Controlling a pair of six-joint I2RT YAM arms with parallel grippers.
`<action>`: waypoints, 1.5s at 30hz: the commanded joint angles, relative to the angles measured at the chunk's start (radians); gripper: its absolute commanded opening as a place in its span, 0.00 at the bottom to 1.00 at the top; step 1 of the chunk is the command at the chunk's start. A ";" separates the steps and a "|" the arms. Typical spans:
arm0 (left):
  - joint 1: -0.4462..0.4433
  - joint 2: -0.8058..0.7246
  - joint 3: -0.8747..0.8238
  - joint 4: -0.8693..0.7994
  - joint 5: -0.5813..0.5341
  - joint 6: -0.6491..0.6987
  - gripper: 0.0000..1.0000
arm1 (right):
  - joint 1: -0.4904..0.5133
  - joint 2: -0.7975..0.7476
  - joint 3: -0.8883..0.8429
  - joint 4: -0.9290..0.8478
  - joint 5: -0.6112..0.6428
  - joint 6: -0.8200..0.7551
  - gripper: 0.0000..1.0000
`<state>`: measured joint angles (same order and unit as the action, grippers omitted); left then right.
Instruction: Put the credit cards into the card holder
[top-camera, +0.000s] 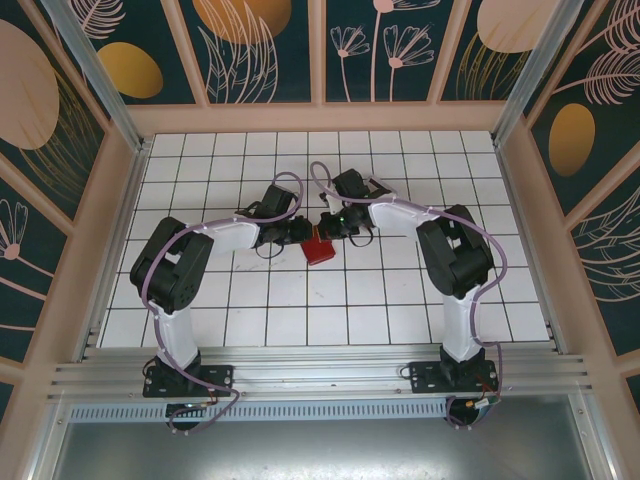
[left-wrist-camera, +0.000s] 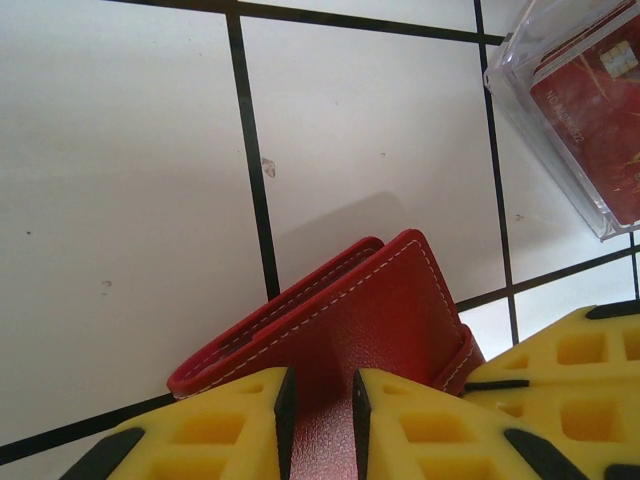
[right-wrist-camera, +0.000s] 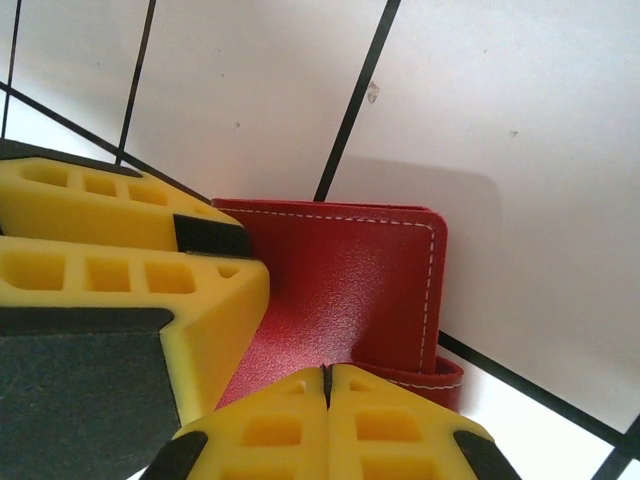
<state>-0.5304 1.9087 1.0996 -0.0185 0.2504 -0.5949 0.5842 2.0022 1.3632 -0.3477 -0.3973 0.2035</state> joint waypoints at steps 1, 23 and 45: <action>-0.009 0.022 -0.009 -0.005 -0.005 0.001 0.26 | 0.015 0.028 0.030 -0.033 0.016 -0.021 0.02; -0.009 0.030 -0.012 -0.004 -0.014 -0.002 0.23 | 0.047 0.038 -0.026 -0.043 0.040 -0.029 0.01; -0.008 0.046 0.010 -0.014 -0.015 -0.002 0.22 | 0.062 -0.013 -0.097 -0.050 0.055 -0.043 0.02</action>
<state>-0.5323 1.9205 1.1019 -0.0040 0.2394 -0.5953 0.6247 1.9812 1.3102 -0.3004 -0.3466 0.1802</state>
